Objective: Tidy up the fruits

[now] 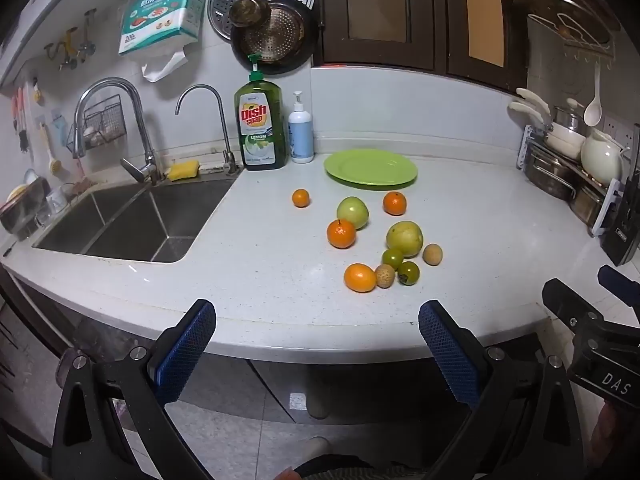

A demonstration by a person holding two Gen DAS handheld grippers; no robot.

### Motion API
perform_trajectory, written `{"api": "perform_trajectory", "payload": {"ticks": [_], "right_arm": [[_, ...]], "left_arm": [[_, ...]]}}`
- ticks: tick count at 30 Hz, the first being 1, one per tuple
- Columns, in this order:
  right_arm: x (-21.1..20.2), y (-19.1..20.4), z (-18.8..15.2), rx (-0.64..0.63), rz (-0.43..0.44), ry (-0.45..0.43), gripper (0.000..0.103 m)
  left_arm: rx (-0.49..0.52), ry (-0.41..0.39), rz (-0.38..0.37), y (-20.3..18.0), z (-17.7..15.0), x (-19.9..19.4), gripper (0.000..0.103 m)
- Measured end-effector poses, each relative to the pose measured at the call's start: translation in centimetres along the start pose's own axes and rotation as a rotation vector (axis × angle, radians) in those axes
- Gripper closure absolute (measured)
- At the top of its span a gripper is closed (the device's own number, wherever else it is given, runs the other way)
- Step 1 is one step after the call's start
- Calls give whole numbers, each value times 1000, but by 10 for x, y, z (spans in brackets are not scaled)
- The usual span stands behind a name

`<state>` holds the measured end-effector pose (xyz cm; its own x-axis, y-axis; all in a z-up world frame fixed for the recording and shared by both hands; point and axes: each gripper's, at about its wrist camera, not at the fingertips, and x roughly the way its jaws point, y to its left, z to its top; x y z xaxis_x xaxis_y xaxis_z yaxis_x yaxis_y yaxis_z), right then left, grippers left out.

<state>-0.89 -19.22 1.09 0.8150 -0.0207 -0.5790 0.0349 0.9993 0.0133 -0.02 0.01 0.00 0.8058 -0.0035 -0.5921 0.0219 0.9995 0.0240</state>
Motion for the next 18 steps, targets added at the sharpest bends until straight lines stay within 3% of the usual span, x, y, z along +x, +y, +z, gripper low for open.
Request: {"api": "perform_trajectory", "payload": {"ticks": [18], "right_arm": [[0, 0, 1, 4, 5, 0, 0]], "left_arm": [[-2, 8, 7, -1, 2, 0, 0]]}}
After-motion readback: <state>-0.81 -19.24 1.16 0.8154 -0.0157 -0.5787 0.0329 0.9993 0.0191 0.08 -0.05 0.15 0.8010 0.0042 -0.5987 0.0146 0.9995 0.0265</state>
